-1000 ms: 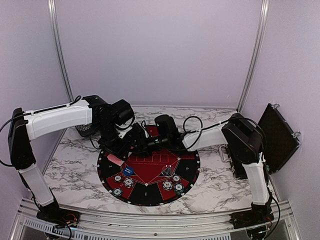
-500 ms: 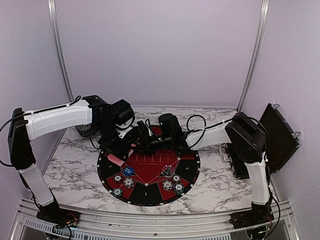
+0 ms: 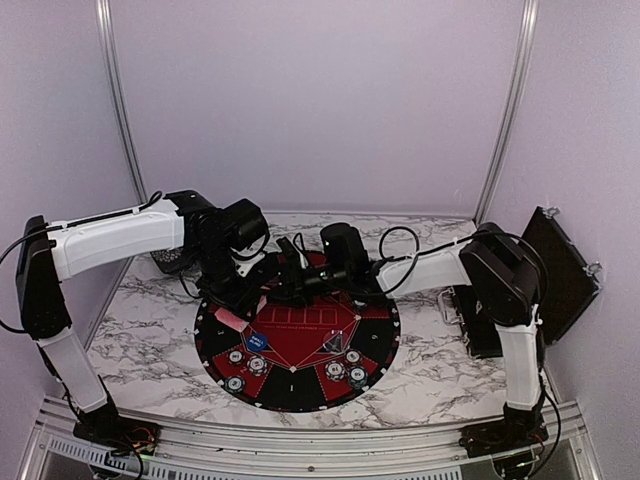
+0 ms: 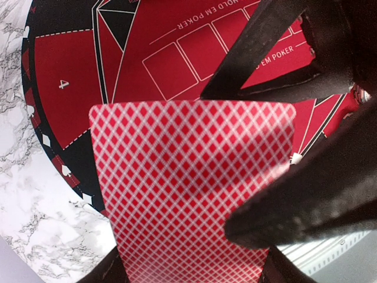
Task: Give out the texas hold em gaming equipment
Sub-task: Pick up the poker card from the face-down deck piles.
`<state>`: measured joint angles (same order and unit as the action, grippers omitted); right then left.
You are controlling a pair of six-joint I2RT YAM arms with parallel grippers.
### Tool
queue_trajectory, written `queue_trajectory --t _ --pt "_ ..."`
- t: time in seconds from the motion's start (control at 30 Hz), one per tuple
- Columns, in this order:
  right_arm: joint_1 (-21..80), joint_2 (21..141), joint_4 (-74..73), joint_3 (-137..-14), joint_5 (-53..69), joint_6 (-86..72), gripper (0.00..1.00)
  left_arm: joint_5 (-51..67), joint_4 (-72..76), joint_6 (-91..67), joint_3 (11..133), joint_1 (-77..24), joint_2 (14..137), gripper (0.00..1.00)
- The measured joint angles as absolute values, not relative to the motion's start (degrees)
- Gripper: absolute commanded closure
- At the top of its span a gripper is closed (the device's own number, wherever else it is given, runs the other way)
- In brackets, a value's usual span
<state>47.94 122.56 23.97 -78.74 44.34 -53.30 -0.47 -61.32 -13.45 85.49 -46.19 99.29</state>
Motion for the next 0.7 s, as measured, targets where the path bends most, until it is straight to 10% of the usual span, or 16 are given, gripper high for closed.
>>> queue_trajectory --t 0.7 --pt "47.0 120.0 27.4 -75.5 44.5 -58.0 0.63 -0.4 -61.3 -13.5 85.5 -46.2 99.3 0.47"
